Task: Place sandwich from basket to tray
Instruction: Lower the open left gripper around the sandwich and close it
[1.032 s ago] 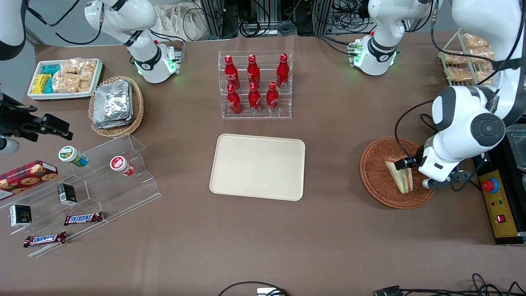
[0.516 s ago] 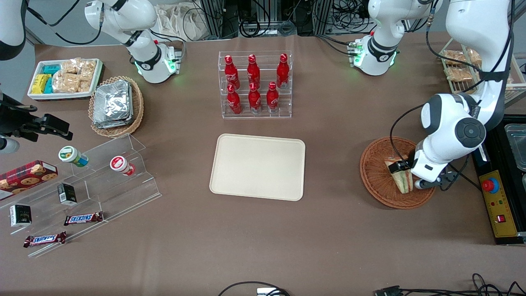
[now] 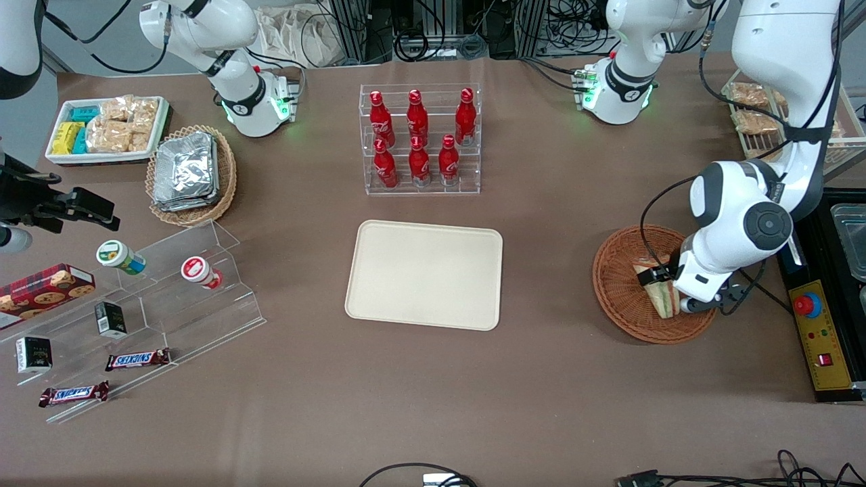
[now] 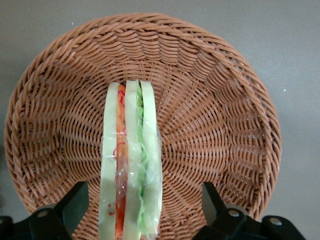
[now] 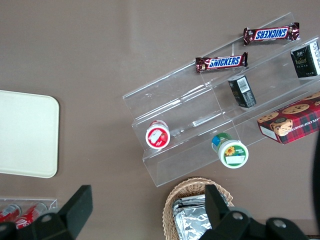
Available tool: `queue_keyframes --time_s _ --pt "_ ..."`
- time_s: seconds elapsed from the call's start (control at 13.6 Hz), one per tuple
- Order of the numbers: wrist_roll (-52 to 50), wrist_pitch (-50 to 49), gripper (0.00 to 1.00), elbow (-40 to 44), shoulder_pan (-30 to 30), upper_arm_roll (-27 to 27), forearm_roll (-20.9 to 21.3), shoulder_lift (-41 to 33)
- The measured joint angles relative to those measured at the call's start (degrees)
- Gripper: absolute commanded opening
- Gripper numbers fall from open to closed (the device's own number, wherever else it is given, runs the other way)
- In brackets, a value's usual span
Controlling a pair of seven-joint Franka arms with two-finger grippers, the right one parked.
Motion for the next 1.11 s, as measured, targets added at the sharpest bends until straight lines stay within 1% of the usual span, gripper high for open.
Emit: queue_keyframes --time_s 0.37,0.44,0.52,0.59,0.66,0.74,0.81,0.88,0.96,1.11 --pt "0.0 5.9 1.00 -2.8 0.1 1.0 0.1 1.5" --pt "0.0 6.8 0.98 -3.6 0.1 1.0 0.1 1.5" --pt "0.0 7.3 0.88 -4.0 0.1 1.0 0.1 1.5" --pt "0.0 7.4 0.69 -4.1 0.1 1.0 0.1 1.5" --pt "0.0 7.4 0.46 -4.1 0.1 1.0 0.1 1.5" --pt "0.0 7.4 0.30 -4.1 0.1 1.0 0.1 1.5" --pt "0.0 7.4 0.18 -4.1 0.1 1.0 0.1 1.5" --pt "0.0 7.5 0.07 -4.1 0.1 1.0 0.1 1.5" --pt "0.0 7.5 0.00 -4.1 0.1 1.0 0.1 1.5" --pt "0.0 7.5 0.00 -4.1 0.1 1.0 0.1 1.3"
